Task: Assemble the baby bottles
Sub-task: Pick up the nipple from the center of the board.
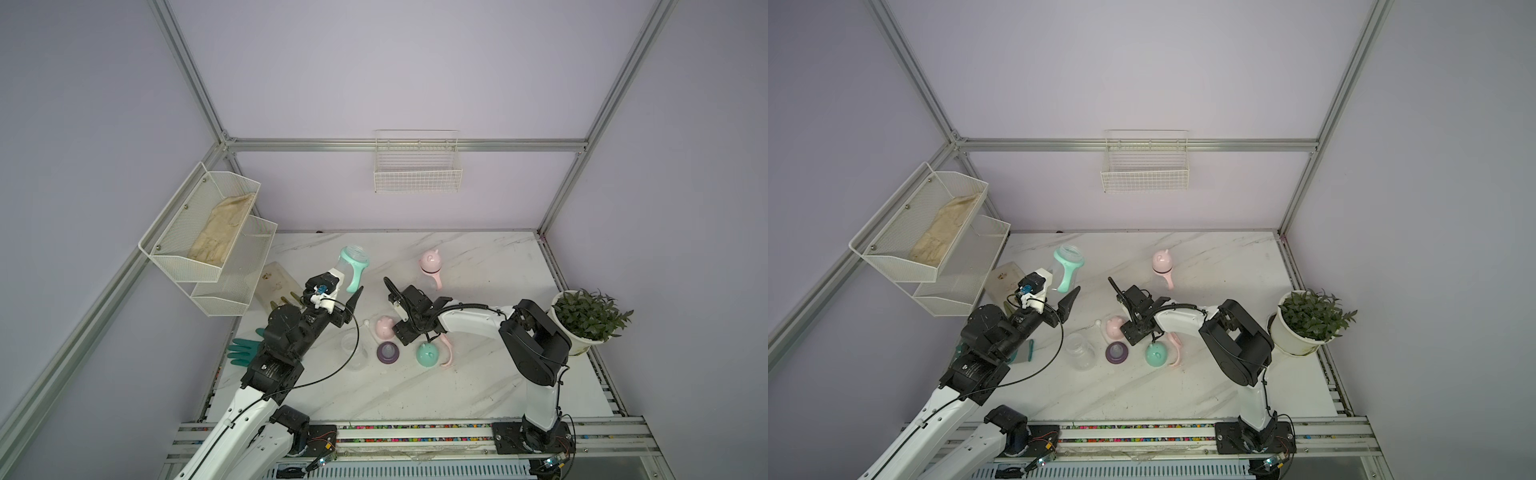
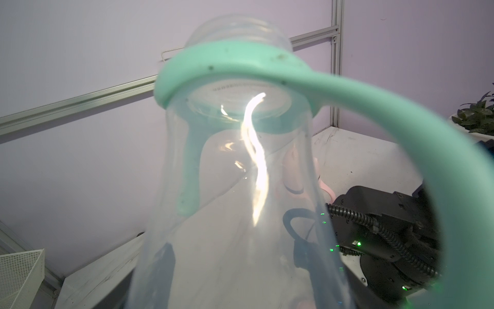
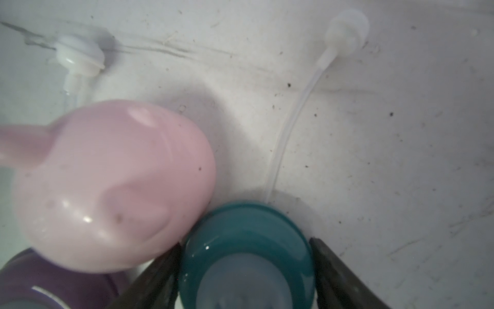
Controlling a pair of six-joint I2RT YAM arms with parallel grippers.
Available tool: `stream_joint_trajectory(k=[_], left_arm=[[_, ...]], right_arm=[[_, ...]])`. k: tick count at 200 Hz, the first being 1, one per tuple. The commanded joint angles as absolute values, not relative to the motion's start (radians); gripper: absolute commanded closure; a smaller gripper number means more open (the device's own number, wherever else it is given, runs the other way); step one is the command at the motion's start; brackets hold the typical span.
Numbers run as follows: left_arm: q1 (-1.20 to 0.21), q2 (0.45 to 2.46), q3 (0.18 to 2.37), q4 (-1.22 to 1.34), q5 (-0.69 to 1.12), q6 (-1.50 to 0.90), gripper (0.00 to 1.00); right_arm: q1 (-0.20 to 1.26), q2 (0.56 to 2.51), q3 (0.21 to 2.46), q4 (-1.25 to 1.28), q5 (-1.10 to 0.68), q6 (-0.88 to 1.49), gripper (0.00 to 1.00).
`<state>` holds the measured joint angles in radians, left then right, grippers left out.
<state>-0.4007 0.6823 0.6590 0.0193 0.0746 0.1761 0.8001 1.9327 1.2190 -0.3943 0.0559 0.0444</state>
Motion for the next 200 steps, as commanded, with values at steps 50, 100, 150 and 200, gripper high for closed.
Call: stream_joint_trajectory(k=[50, 100, 150, 200], left_arm=[[-0.403, 0.685, 0.655, 0.057, 0.086, 0.172, 1.00], [-0.404, 0.696, 0.655, 0.061, 0.096, 0.169, 1.00], [-0.403, 0.740, 0.652, 0.138, 0.135, 0.162, 1.00], [-0.403, 0.756, 0.595, 0.246, 0.184, 0.139, 1.00]], right_arm=[[0.810, 1.921, 1.208, -0.502, 0.085, 0.051, 0.21], [0.811, 1.895, 1.213, -0.514, 0.034, 0.067, 0.39], [0.797, 1.760, 1.347, -0.641, 0.034, 0.101, 0.52], [0.780, 1.697, 1.594, -0.845, 0.089, 0.047, 0.52]])
